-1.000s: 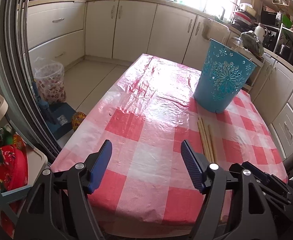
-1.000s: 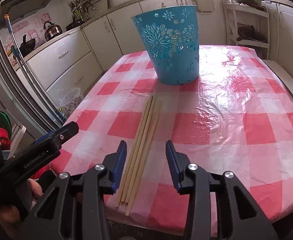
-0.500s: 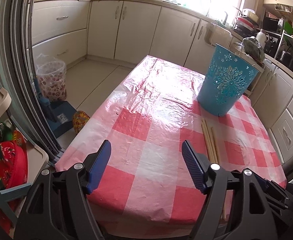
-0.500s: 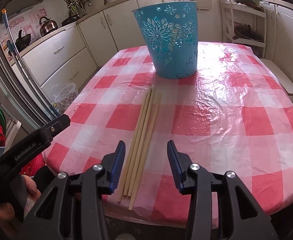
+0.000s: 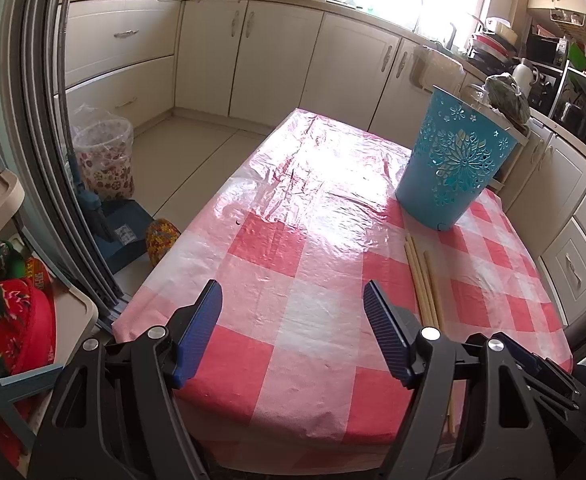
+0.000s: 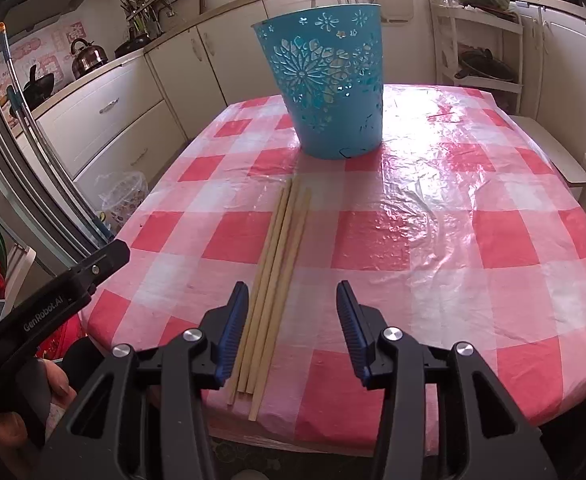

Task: Organize utensils
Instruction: 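Move both open tools back over the chopstick pile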

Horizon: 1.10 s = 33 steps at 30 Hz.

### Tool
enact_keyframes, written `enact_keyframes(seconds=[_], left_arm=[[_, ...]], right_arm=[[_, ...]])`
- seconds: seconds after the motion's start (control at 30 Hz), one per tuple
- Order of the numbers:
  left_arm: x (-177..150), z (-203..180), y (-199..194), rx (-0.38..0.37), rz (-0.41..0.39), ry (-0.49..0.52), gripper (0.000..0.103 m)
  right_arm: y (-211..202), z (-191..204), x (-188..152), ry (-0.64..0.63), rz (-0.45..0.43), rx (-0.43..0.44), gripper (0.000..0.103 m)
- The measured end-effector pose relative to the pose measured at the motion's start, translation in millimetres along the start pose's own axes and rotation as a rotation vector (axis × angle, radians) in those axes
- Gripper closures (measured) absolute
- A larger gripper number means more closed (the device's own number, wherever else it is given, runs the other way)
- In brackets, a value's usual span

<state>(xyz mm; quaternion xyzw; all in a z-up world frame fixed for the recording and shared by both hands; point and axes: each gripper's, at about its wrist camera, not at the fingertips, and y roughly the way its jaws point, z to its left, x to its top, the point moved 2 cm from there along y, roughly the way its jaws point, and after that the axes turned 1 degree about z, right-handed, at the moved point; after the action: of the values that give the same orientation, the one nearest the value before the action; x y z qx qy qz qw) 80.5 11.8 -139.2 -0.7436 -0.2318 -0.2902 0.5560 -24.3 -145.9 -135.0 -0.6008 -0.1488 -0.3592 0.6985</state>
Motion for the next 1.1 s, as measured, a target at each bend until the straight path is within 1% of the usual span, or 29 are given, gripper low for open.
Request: enact_keyframes(seconds=[0.23, 0.37, 0.6, 0.73, 0.8, 0.87, 1.0, 1.1], left_arm=[[-1, -1, 0, 0.0, 0.009, 0.004, 0.034], [0, 0, -3, 0.014, 0.005, 0.01, 0.034], [0, 7, -7, 0.038, 0.015, -0.011, 0.034], [3, 16, -10, 0.048, 0.017, -0.036, 0.034], [3, 21, -12, 0.054, 0.019, -0.049, 0.034], [3, 23, -12, 0.059, 0.027, -0.053, 0.034], [2, 21, -11, 0.064, 0.04, -0.048, 0.034], [2, 17, -10, 0.061, 0.044, -0.04, 0.034]], right_arm=[[-3, -6, 1, 0.018, -0.012, -0.003, 0.058], [-6, -9, 2, 0.028, -0.027, 0.009, 0.058], [-10, -16, 2, 0.03, -0.042, 0.025, 0.058], [-8, -14, 7, 0.0, -0.046, 0.046, 0.058], [-4, -11, 10, -0.023, -0.04, 0.054, 0.062], [5, -7, 13, -0.037, -0.013, 0.064, 0.067], [20, 0, 22, -0.044, 0.005, 0.07, 0.069], [32, 1, 31, -0.048, 0.017, 0.031, 0.071]])
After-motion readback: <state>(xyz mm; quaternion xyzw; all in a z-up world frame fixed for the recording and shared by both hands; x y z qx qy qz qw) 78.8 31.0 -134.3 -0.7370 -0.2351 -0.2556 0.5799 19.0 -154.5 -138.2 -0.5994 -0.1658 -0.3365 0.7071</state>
